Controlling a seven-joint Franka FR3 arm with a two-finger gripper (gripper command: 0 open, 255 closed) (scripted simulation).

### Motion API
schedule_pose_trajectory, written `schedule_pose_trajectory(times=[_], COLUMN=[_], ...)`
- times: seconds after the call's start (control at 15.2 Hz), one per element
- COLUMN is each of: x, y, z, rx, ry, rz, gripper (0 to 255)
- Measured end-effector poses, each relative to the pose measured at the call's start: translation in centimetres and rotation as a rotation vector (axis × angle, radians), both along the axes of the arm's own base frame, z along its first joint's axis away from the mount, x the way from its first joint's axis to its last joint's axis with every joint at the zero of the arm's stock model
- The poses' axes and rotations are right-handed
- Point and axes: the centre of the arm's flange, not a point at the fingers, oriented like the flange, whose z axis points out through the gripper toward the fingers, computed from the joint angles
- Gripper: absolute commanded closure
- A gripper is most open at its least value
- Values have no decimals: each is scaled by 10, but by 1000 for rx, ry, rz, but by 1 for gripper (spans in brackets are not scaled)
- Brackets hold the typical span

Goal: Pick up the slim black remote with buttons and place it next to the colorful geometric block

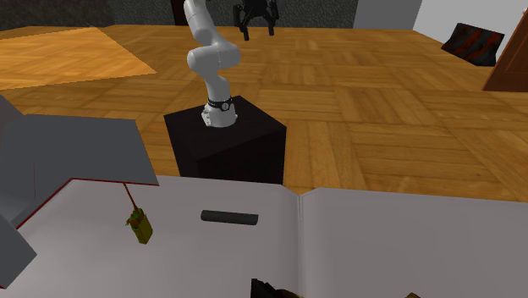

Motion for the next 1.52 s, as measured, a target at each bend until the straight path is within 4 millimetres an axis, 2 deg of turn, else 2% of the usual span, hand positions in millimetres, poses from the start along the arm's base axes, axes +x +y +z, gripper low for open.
schedule_pose_trajectory(times=[0.2, 0.33, 0.66, 1.52], x=[3, 12, 29, 97], y=[-8, -24, -70, -168], z=[-12, -25, -74, -209], rx=[-1, -2, -7, -20], ry=[6, 13, 35, 90], rz=[24, 59, 159, 423], gripper=[0, 0, 0, 0])
